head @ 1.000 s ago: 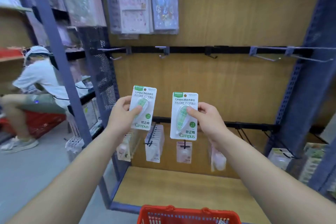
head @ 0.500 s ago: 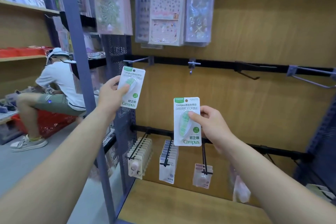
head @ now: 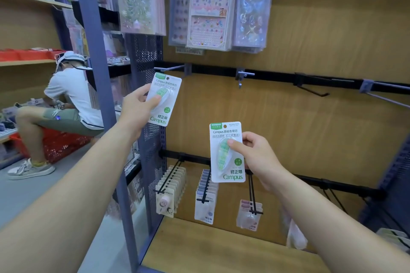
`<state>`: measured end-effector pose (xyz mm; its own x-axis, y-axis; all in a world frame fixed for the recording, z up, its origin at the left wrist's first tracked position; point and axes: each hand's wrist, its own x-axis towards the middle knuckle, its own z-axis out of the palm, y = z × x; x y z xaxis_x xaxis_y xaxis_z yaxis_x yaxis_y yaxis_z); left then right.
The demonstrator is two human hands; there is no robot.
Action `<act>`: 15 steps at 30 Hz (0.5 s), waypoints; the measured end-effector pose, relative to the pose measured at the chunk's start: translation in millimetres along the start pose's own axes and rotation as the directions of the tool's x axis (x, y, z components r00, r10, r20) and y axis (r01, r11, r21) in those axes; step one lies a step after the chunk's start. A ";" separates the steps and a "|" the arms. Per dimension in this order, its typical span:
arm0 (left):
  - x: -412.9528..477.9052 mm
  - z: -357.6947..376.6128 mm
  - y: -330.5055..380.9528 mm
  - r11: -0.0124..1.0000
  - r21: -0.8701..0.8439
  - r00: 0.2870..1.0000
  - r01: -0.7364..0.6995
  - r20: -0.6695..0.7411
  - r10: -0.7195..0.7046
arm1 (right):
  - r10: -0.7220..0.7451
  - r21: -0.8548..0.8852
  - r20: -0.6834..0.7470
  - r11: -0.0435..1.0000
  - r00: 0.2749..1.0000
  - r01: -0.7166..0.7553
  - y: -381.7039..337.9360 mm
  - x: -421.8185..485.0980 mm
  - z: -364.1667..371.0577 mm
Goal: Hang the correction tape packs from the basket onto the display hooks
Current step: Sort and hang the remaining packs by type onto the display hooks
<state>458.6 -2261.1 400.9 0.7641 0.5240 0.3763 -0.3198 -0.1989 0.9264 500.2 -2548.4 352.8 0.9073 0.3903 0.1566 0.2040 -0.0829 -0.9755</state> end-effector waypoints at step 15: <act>16.3 8.7 -12.7 0.998 0.059 1.000 0.014 0.006 -0.015 | -0.027 0.005 0.040 1.000 0.999 0.027 -6.1 12.3 18.0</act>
<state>479.9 -2257.3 395.4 0.7722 0.5215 0.3629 -0.2751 -0.2404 0.9309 503.5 -2526.5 357.9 0.8860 0.4288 0.1768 0.2266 -0.0677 -0.9716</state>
